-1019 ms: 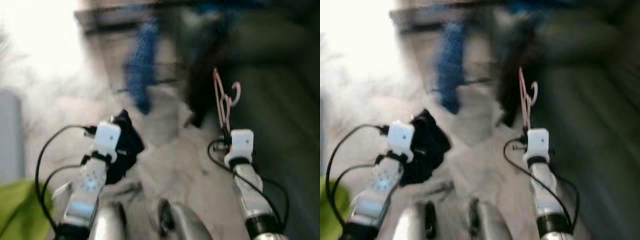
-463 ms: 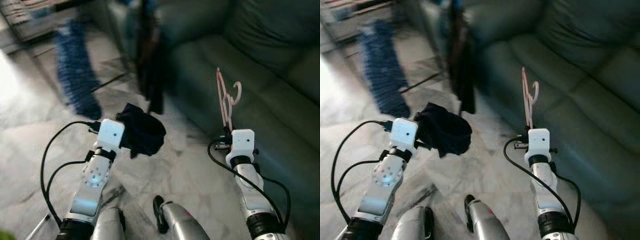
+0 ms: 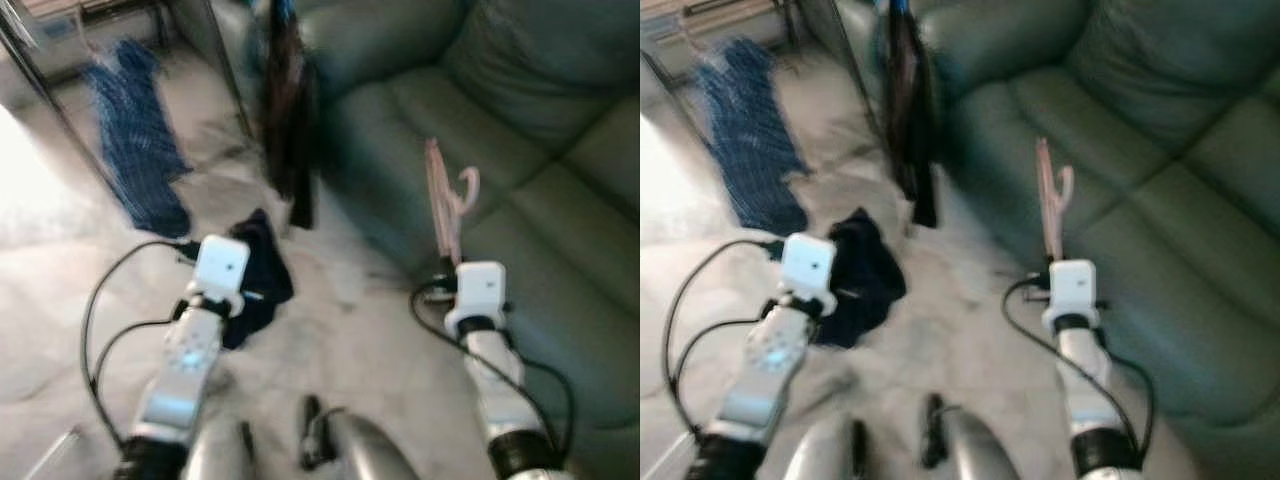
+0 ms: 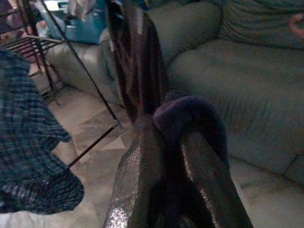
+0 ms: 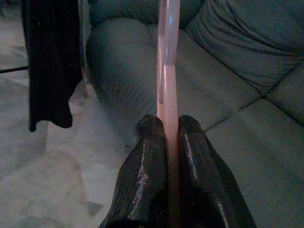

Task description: Hang hanger

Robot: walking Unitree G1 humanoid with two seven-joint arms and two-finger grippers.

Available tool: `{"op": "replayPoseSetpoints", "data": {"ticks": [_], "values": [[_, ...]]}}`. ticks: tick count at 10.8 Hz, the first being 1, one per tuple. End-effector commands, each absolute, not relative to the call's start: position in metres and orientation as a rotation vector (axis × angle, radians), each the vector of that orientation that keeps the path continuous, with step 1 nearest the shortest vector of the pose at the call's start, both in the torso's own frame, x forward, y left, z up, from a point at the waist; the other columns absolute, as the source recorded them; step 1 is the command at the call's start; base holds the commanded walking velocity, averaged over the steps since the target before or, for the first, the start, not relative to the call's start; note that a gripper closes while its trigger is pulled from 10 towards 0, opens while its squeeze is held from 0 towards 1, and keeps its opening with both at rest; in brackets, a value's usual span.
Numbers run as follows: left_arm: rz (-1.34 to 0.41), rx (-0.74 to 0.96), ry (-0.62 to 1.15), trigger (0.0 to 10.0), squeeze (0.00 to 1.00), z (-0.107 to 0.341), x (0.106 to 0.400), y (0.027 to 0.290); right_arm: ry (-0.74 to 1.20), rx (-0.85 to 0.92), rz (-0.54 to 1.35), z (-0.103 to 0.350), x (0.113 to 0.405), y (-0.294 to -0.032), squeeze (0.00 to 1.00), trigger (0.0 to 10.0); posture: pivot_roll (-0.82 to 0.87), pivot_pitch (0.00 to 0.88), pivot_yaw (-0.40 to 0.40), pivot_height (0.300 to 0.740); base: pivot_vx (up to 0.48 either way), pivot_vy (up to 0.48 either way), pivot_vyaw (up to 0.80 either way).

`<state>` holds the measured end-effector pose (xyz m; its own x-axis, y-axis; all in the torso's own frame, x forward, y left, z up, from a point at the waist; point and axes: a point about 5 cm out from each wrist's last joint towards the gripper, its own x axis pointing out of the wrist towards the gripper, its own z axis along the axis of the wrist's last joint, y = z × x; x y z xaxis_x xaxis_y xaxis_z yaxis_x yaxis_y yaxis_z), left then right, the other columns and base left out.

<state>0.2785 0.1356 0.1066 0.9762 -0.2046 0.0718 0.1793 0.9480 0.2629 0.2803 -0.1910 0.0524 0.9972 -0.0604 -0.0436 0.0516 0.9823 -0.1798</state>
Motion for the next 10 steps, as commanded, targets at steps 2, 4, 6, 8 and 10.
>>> {"op": "replayPoseSetpoints", "data": {"ticks": [2,4,6,8,10], "values": [[-0.201,0.243,-0.109,10.0,0.00,0.107,0.277,0.132,0.051,-0.189,-0.070,0.051,0.278,-0.194,0.00,10.0,0.05,0.209,-0.054,0.740,0.000,-0.480,0.00],[-0.203,0.247,-0.098,10.0,0.00,0.105,0.277,0.132,0.061,-0.187,-0.081,0.049,0.276,-0.196,0.00,10.0,0.05,0.208,-0.055,0.740,0.000,-0.480,0.00],[-0.197,0.231,-0.102,10.0,0.00,0.106,0.278,0.130,0.075,-0.190,-0.097,0.048,0.275,-0.198,0.00,10.0,0.04,0.213,-0.059,0.740,0.000,-0.240,-0.40],[-0.187,0.211,-0.121,10.0,0.00,0.112,0.283,0.129,0.065,-0.178,-0.123,0.051,0.278,-0.200,0.00,10.0,0.03,0.232,-0.051,0.740,0.000,0.000,-0.80],[-0.168,0.186,-0.137,10.0,0.00,0.118,0.289,0.128,0.072,-0.169,-0.152,0.050,0.276,-0.204,0.00,10.0,0.03,0.235,-0.057,0.740,0.000,0.000,-0.80]]}}
